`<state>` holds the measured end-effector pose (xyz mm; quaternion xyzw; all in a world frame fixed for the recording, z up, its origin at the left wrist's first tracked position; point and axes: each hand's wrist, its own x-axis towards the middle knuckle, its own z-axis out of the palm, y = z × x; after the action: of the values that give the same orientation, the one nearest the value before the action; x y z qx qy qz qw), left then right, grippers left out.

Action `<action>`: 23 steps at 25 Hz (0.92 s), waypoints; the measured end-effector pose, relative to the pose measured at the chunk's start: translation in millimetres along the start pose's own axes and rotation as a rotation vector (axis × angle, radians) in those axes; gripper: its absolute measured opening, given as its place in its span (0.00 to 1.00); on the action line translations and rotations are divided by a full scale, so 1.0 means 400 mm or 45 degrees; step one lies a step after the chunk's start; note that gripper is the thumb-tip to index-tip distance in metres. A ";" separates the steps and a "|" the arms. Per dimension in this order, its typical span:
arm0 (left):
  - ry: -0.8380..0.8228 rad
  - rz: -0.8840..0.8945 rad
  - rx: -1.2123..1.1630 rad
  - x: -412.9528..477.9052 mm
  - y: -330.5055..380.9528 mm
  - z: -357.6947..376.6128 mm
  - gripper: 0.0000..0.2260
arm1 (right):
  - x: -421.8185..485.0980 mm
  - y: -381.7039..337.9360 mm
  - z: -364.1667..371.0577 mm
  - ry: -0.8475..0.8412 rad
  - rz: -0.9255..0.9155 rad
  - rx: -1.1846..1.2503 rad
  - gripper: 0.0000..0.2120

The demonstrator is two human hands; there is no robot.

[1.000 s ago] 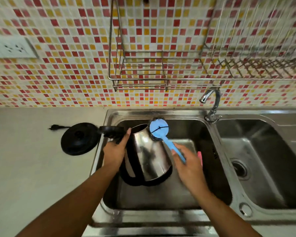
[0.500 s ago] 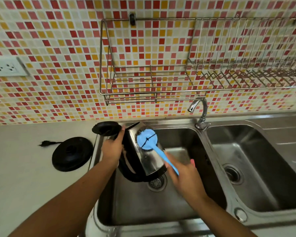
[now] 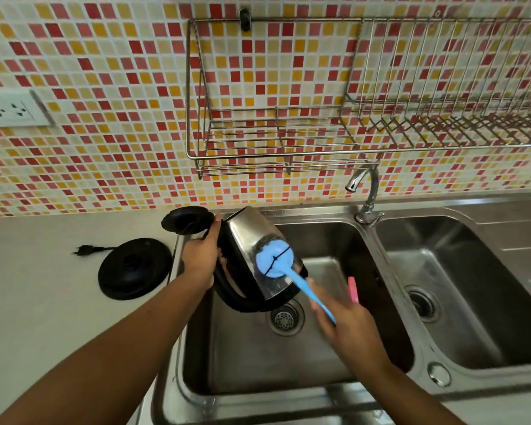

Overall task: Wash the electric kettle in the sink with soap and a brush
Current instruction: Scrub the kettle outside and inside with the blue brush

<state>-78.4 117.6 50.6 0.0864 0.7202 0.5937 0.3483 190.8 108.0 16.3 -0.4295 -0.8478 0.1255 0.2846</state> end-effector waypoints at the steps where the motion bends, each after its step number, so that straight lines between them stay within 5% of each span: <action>1: -0.004 0.002 0.013 0.003 0.001 0.002 0.20 | 0.021 0.007 -0.002 0.067 0.041 -0.016 0.20; 7: -0.028 -0.041 -0.084 0.019 0.008 -0.008 0.31 | -0.015 -0.019 -0.001 -0.052 -0.212 -0.215 0.21; 10: -0.055 -0.012 -0.107 0.036 0.001 -0.023 0.41 | -0.023 0.025 -0.033 -0.008 -0.110 -0.134 0.22; 17: -0.009 -0.051 -0.130 0.050 -0.017 -0.023 0.38 | -0.057 0.013 -0.013 -0.133 -0.236 -0.219 0.23; 20: -0.036 -0.052 -0.160 0.054 -0.013 -0.039 0.40 | -0.055 0.063 -0.032 -0.020 -0.074 -0.204 0.24; 23: -0.052 -0.032 -0.133 0.055 -0.007 -0.043 0.36 | -0.028 0.033 -0.019 0.010 -0.150 -0.165 0.21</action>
<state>-104.2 114.9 40.4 0.0711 0.6819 0.6242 0.3745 209.3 106.8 12.3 -0.3967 -0.8769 0.0517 0.2664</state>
